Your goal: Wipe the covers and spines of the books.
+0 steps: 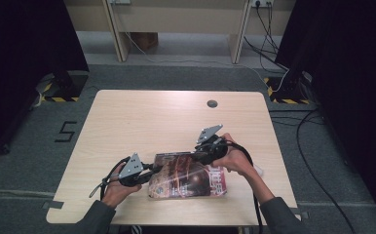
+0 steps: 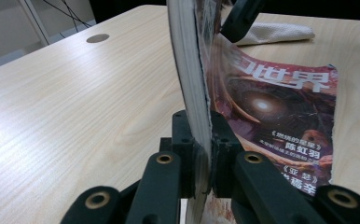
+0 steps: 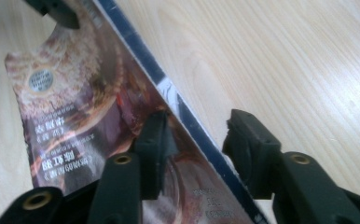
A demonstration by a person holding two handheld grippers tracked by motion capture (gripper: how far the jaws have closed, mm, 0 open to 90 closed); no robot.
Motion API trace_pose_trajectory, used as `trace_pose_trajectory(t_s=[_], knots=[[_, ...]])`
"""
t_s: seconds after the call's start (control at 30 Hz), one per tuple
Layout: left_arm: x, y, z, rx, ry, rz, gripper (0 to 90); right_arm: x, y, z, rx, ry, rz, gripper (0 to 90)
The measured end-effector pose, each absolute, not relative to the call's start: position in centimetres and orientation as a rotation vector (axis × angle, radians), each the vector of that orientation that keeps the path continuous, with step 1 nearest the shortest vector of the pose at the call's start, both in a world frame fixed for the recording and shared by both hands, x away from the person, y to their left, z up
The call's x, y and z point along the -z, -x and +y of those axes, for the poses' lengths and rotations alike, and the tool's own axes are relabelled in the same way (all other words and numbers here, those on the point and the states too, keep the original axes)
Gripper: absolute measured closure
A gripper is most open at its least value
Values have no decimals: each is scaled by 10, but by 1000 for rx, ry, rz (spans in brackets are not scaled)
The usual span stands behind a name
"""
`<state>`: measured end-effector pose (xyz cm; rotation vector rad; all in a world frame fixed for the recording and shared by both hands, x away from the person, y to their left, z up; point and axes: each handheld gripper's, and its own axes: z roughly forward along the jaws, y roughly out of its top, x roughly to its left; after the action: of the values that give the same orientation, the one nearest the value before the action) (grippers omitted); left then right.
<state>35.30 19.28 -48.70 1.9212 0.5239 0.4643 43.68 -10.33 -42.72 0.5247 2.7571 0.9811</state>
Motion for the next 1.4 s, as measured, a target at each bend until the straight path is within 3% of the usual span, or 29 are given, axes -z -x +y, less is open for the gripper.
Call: trace_pose_trajectory(t_s=[0.3,0.67,1.1,1.4], knots=[[484,-341,191,-488,-1950,524,837,420,-431,-127,-1223,-779,2566,460],[484,-329,187,-513,-1944,582,835,434,-415,-164,-1194,-1024,2406,324],[484,-325,187,-506,-1929,597,834,458,-399,-225,-917,-1138,2302,479],[485,-325,186,-520,-1939,599,830,473,-394,-245,-847,-1213,2288,532]])
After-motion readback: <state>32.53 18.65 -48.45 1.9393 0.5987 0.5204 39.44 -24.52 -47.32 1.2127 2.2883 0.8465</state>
